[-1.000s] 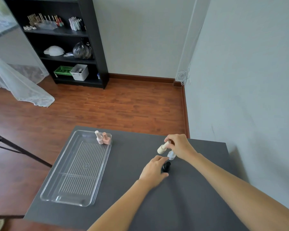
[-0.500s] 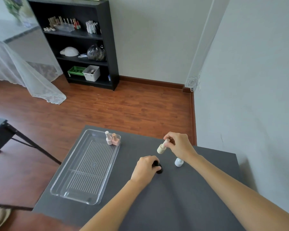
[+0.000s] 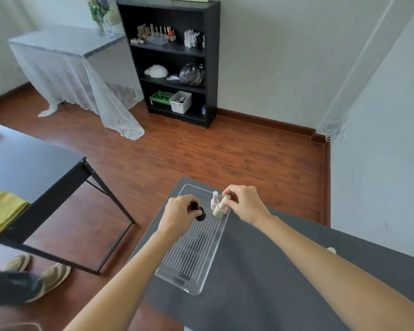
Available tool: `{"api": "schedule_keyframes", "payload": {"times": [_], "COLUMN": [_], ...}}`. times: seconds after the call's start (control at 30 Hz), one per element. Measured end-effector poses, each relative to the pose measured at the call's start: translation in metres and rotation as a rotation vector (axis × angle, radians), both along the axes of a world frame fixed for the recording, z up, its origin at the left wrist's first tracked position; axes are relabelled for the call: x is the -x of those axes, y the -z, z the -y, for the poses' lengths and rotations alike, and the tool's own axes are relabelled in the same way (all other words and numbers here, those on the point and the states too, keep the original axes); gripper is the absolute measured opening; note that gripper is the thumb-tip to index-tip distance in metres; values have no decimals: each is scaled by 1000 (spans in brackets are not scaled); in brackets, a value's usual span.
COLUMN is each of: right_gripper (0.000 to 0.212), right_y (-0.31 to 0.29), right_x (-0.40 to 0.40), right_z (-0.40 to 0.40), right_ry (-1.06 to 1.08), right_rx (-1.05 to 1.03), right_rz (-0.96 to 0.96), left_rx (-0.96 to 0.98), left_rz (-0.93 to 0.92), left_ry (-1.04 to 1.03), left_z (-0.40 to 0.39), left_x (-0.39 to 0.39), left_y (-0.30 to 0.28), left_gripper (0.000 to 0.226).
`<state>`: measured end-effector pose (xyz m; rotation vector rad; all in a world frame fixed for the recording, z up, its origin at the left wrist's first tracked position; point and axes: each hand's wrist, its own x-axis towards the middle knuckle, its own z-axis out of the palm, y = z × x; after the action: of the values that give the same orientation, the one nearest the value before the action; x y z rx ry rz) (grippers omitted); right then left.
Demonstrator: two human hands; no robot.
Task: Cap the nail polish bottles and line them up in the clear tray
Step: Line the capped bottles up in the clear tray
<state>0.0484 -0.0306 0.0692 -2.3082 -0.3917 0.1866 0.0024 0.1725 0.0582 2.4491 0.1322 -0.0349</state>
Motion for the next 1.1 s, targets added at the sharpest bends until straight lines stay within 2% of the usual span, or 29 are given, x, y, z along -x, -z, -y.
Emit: {"api": "schedule_keyframes", "payload": {"times": [0.3,0.53,0.77,1.1], "right_gripper": [7,14,20,14], "right_y": [28,48,61,65], "right_x": [-30,-49,-57,-57], "right_z": [-59,-71,-75,-76], "right_ry": [4,25,17,35], "right_rx": [38,216,299,291], "right_rz": [-11,46,26,40], "left_rx": [-29,-63,-84,-84], "left_rz": [-72,-148,-184,-183], "left_ry": [73,158,202,217], "left_z": [-33,-29,-26,-25], "left_x": [-61,-97,-111,-115], "left_y": [21,43,61,71], "left_gripper": [12,14,14,14]}}
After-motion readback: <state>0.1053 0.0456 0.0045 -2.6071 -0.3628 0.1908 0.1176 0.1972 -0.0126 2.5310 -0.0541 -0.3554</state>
